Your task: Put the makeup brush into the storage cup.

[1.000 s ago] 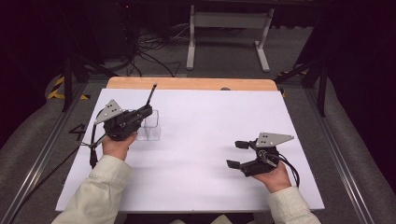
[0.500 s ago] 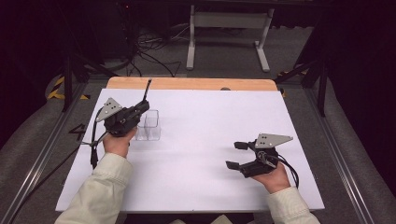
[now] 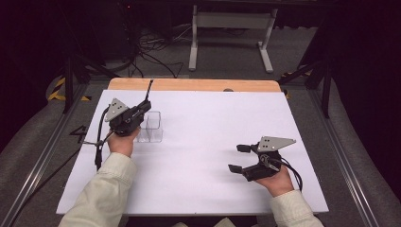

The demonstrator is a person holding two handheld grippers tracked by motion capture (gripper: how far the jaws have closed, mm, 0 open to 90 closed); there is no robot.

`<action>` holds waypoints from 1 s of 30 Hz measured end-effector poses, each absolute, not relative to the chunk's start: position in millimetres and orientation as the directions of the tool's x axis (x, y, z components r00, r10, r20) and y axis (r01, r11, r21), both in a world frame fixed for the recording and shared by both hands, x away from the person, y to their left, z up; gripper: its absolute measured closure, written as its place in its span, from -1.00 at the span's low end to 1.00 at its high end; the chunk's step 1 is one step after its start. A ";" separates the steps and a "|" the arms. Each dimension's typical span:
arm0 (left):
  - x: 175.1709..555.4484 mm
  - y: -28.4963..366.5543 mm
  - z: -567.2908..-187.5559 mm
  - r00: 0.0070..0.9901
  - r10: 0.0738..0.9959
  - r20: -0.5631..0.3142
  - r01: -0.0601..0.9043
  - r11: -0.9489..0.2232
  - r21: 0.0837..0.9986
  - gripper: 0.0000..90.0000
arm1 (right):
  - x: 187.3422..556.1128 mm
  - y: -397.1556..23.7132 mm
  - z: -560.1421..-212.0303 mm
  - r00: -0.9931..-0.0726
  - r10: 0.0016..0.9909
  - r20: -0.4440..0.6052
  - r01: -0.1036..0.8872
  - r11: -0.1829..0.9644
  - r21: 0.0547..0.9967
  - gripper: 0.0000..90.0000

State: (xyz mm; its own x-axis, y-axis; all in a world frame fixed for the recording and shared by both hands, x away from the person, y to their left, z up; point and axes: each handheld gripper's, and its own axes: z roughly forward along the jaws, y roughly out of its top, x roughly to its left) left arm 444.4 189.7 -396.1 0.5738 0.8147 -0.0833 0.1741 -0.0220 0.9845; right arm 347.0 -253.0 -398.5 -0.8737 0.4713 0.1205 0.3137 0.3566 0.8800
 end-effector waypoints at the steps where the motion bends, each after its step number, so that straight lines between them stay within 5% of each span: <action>1: 444.8 189.7 -396.3 0.569 0.818 -0.080 0.175 -0.025 0.984 0.84 | 347.0 -252.8 -398.5 -0.874 0.470 0.119 0.312 0.358 0.880 -0.60; 30: 448.2 190.7 -403.2 0.513 0.858 -0.036 0.168 -0.059 0.984 0.84 | 341.1 -243.4 -397.8 -0.920 0.379 0.102 0.250 0.367 0.896 -0.62</action>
State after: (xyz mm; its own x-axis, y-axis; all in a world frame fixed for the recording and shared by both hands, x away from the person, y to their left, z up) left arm 448.2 190.7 -403.2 0.5132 0.8575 -0.0355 0.1676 -0.0595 0.9841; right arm 341.1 -243.4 -397.8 -0.9197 0.3793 0.1016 0.2504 0.3672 0.8958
